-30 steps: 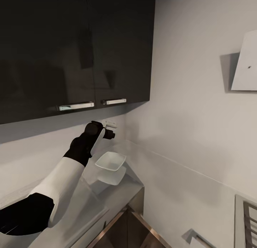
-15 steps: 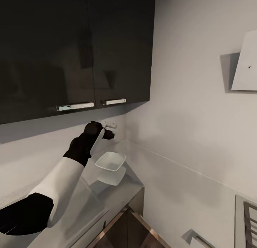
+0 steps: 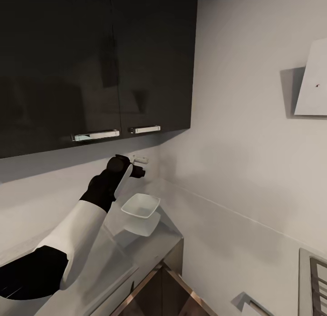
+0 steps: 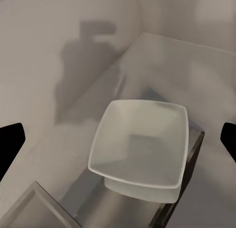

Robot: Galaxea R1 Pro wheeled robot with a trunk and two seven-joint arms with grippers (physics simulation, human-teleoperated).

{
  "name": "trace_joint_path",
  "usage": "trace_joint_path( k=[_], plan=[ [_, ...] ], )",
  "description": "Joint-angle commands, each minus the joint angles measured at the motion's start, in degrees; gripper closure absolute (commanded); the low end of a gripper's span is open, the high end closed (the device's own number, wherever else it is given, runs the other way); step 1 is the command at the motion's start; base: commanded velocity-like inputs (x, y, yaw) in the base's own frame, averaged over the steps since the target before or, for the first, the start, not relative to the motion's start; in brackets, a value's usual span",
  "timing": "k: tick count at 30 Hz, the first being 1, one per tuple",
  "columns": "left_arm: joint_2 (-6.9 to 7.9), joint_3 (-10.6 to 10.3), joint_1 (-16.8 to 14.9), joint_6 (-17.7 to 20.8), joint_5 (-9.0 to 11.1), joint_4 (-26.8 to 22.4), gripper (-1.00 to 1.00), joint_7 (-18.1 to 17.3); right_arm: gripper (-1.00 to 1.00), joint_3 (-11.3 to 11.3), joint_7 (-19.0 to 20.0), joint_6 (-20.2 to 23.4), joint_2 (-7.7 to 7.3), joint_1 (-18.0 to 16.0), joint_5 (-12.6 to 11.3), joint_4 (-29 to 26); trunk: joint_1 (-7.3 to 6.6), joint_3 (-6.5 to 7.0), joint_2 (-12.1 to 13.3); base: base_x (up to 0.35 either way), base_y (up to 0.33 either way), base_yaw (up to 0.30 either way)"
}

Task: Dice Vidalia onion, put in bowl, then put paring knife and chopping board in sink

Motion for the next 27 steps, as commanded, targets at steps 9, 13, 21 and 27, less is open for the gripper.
trace_joint_path(
  k=[9,13,21,27],
  plan=[
    [0.01,-0.1,0.0,0.2,0.4,-0.1,-1.0,0.4,-1.0,0.5,-0.2,0.0,0.0,0.1,-0.6,-0.1,0.02,-0.01,0.0,0.0,0.0,0.0],
    [0.01,-0.1,0.0,0.2,0.4,-0.1,-1.0,0.4,-1.0,0.5,-0.2,0.0,0.03,0.1,-0.6,-0.1,0.02,-0.01,0.0,0.0,0.0,0.0],
    [0.1,0.0,0.0,0.2,0.3,-0.2,-1.0,0.4,-1.0,0.5,-0.2,0.0,0.08,0.1,-0.6,-0.1,0.02,-0.01,0.0,0.0,0.0,0.0],
    [0.82,0.1,0.0,0.2,0.3,-0.1,-1.0,0.4,-1.0,0.5,-0.2,0.0,0.09,0.1,-0.7,-0.1,0.02,-0.01,0.0,0.0,0.0,0.0]
  ],
)
